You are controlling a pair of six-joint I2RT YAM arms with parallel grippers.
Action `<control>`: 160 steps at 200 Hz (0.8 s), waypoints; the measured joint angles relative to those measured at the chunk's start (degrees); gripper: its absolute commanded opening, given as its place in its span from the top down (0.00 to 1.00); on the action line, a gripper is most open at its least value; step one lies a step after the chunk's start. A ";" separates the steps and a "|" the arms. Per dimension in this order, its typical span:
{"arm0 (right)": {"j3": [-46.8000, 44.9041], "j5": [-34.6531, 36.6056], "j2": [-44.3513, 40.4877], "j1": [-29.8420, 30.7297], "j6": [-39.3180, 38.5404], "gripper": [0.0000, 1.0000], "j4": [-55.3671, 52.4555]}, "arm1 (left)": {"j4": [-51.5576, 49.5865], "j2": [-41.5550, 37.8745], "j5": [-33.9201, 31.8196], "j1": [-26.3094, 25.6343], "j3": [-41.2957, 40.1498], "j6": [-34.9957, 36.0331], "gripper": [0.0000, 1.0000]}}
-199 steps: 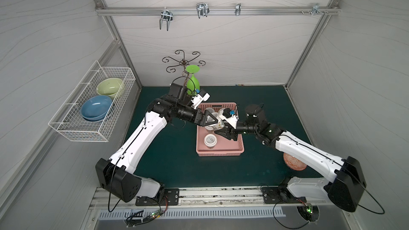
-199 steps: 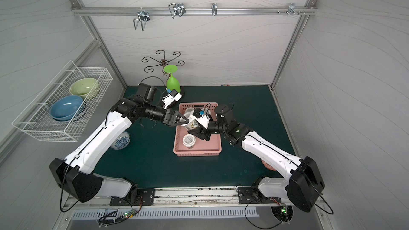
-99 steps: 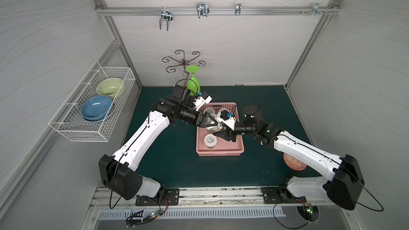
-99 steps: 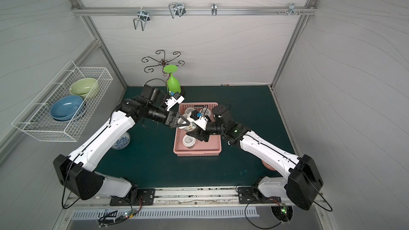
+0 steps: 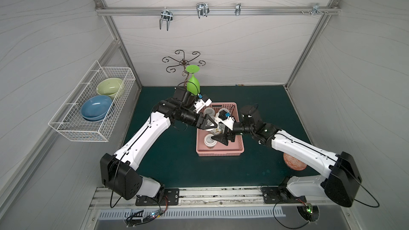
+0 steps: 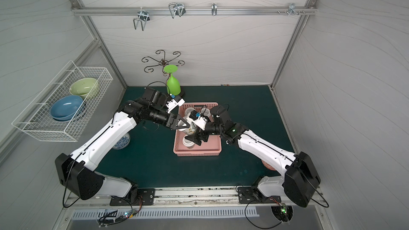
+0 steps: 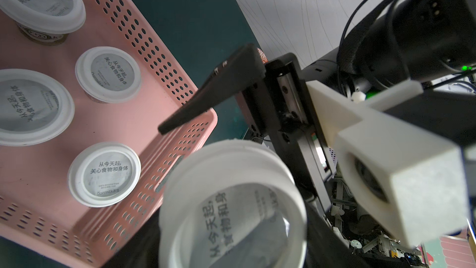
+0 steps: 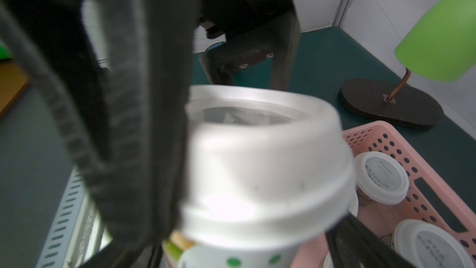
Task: Put the yogurt in the basket
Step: Pick up the yogurt from the center of the board, then place the yogurt in the basket.
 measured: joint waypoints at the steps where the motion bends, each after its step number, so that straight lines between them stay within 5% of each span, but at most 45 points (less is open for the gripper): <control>1: -0.04 0.07 -0.09 0.00 -0.02 0.01 0.00 | 0.00 0.00 -0.02 0.00 0.00 0.00 0.44; 97: -8.81 10.19 -26.82 0.00 -0.13 0.01 -13.42 | 0.02 0.26 -5.09 -1.18 0.00 2.89 0.47; 160: -10.84 29.18 -47.82 -6.32 4.63 0.01 -23.12 | -0.35 4.90 -18.25 -12.50 0.11 11.30 0.47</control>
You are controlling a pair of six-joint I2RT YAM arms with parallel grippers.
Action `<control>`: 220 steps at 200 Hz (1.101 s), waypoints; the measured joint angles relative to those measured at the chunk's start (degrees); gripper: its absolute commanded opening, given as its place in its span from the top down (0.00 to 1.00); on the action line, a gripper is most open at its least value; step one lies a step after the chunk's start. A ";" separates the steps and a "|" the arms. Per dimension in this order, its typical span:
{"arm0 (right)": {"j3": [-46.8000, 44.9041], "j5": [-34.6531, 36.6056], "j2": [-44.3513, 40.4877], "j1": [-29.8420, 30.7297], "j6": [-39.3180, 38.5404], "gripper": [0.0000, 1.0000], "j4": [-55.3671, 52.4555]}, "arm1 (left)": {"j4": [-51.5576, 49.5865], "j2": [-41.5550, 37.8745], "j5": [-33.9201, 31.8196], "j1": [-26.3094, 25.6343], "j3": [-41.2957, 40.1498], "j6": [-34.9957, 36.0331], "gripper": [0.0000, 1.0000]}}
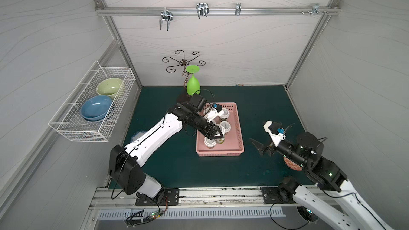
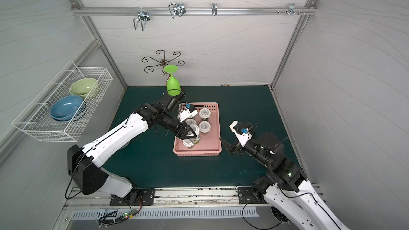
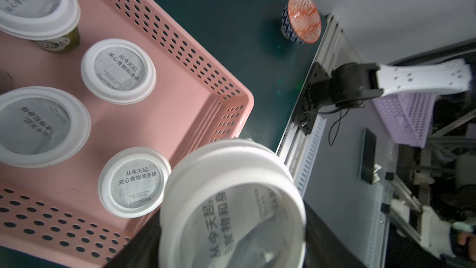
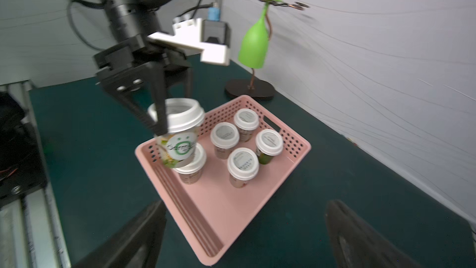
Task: Put the yogurt in the basket
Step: Place the yogurt in the basket.
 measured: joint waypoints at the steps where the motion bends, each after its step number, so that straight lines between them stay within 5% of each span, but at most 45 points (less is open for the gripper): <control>1: -0.13 0.04 -0.26 -0.24 0.17 0.01 -0.11 | -0.04 0.07 -0.15 -0.13 0.02 0.07 0.47; 71: -5.03 13.53 -1.42 -7.98 7.37 0.01 -4.87 | 1.95 10.93 -14.01 -8.72 3.82 3.43 0.50; 133: -4.39 13.49 2.49 -8.20 8.83 0.01 -6.21 | 7.80 13.46 -20.02 -9.81 3.93 2.97 0.48; 220: -4.39 12.33 3.43 -8.20 9.31 0.01 -6.23 | 14.05 17.00 -20.02 -9.84 -0.42 0.11 0.47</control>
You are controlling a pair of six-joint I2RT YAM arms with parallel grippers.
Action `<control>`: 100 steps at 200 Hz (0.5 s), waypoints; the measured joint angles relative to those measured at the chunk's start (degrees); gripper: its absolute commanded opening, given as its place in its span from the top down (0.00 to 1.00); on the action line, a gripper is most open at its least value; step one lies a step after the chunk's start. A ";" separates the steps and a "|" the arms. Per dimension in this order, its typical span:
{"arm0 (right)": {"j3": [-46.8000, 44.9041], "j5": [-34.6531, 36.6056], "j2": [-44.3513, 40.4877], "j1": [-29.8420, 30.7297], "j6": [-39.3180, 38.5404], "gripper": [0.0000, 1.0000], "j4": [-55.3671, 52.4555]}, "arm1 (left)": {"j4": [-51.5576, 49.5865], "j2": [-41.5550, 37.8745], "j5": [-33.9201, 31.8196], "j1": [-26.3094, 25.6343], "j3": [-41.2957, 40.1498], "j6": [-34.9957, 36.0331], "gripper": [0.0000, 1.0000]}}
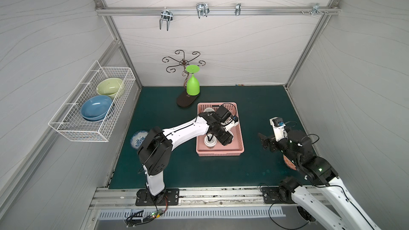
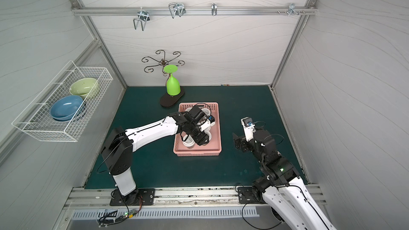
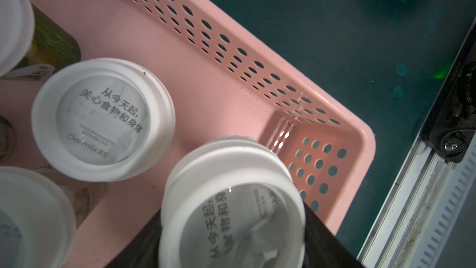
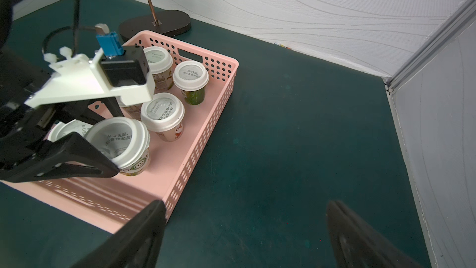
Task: Put the yogurt in the basket
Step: Place the yogurt in the basket.
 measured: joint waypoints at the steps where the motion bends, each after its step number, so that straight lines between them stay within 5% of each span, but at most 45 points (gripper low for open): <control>1: 0.00 0.00 0.00 0.00 0.00 0.01 0.00 | 0.04 0.00 0.02 0.00 -0.04 0.00 0.47; 100: 0.00 -0.81 0.46 0.00 0.35 0.01 0.00 | 2.43 2.80 0.20 0.00 -1.75 -1.66 0.27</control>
